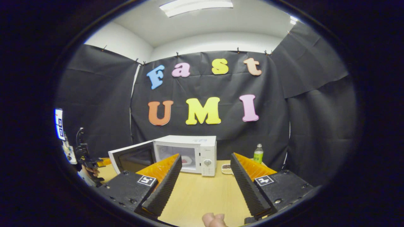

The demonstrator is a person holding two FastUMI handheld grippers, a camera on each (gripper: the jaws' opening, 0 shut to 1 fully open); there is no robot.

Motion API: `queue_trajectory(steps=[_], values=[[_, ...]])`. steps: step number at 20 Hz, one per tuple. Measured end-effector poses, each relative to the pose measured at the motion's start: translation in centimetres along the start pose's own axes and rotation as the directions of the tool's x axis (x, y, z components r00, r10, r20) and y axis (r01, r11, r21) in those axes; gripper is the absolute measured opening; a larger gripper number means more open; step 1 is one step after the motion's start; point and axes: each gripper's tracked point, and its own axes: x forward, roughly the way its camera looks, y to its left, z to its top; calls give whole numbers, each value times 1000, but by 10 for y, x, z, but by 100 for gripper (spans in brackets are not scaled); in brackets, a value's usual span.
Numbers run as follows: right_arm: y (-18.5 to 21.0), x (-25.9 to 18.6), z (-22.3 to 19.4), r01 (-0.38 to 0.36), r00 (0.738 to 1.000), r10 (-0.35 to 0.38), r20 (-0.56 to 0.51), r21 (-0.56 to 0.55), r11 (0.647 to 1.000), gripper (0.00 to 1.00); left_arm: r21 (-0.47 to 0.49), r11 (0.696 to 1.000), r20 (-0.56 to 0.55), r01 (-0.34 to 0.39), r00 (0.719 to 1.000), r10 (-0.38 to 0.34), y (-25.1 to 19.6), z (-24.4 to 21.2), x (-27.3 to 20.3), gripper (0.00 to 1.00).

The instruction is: Open the microwave oven with the left hand, put the food in, and close the microwave oven.

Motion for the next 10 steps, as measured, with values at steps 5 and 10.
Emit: queue_trajectory(steps=[5, 10], values=[[-11, -28, 10, 11, 1000, -11, 5, 6, 1000, 99, -24, 985, -53, 173, 983, -175, -50, -14, 12, 0], [-27, -29, 8, 39, 999, -39, 36, 2, 999, 98, -13, 980, -108, 201, 974, -201, -77, -27, 43, 0]])
